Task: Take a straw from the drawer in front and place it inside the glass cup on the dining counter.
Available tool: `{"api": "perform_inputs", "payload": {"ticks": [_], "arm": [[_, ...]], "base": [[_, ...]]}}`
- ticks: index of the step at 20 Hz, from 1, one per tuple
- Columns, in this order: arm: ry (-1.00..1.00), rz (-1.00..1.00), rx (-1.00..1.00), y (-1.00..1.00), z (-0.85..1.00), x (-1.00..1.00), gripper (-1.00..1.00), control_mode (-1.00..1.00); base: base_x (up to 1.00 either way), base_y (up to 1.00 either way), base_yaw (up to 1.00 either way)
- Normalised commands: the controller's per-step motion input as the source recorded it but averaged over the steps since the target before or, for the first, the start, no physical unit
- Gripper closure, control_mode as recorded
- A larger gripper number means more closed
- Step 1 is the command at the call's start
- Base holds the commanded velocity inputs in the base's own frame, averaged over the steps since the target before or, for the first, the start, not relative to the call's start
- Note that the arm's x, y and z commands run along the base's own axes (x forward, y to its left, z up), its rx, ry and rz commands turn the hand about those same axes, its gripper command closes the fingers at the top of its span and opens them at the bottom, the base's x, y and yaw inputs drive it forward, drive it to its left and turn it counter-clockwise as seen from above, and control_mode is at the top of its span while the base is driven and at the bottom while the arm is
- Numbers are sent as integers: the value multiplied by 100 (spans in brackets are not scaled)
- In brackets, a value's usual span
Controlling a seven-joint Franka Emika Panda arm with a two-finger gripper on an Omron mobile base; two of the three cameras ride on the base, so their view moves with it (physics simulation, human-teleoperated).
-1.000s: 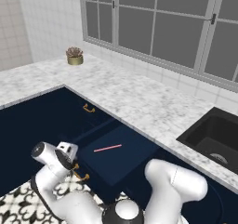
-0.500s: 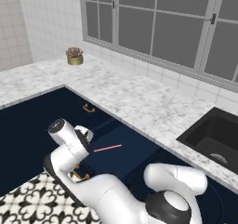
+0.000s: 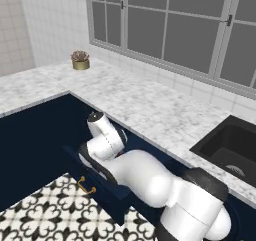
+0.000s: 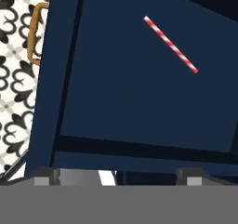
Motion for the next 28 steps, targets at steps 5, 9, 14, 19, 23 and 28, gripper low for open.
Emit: {"api": "perform_inputs", "payload": {"ticks": [5, 9, 14, 19, 23, 28], "arm": [[2, 0, 1, -3, -52, 46, -100, -100], [0, 0, 6, 0, -50, 39, -100, -100], [0, 0, 19, 0, -27, 26, -100, -100], [0, 0, 16, 0, -40, 7, -100, -100], [0, 0, 13, 6, -42, 0, -100, -100], [0, 0, 10, 22, -23, 0, -100, -100]], "base": [[0, 0, 0], [0, 0, 0], [0, 0, 0], [0, 0, 0], [0, 0, 0], [0, 0, 0]]}}
